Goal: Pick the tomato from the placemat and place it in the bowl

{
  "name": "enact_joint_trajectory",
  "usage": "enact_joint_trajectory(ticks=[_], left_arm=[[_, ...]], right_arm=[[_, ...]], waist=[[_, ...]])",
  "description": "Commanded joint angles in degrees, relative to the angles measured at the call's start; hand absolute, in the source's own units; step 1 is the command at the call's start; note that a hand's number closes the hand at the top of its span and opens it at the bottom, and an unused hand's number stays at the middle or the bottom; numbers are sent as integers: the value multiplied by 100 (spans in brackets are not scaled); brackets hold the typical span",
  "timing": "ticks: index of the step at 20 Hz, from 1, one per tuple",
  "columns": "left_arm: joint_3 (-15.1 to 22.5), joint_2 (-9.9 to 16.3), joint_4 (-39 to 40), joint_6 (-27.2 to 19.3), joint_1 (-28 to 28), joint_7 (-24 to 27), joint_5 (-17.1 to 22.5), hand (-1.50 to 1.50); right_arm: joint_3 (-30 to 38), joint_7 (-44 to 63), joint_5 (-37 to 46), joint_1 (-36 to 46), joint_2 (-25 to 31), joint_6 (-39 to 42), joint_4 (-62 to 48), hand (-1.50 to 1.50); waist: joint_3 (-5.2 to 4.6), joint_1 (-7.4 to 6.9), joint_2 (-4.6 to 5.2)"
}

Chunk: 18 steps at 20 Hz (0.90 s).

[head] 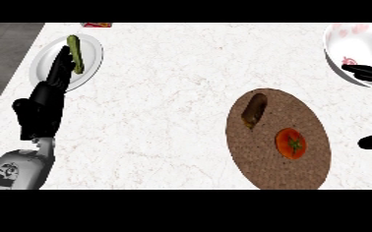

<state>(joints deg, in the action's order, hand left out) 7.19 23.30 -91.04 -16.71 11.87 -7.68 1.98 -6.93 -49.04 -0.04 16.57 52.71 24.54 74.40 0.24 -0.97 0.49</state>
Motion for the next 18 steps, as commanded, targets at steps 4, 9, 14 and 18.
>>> enact_joint_trajectory(ticks=[4,9,14,18], left_arm=[[-43,-25,146,71,-107,170,-97,0],[-57,-152,85,8,-3,-50,-177,0],[-62,-230,168,150,-6,-13,-230,0],[-269,-205,253,195,109,-16,-226,0]], right_arm=[[-778,-1205,1354,86,398,-24,20,-150],[-1261,-902,1710,245,378,-43,276,-150],[-1781,-486,2466,161,-20,-556,443,-150],[-2102,97,3105,-90,-141,-828,631,-150]], waist=[[-19,-2,-31],[-24,51,-47],[-24,62,-48],[-26,99,-53]])
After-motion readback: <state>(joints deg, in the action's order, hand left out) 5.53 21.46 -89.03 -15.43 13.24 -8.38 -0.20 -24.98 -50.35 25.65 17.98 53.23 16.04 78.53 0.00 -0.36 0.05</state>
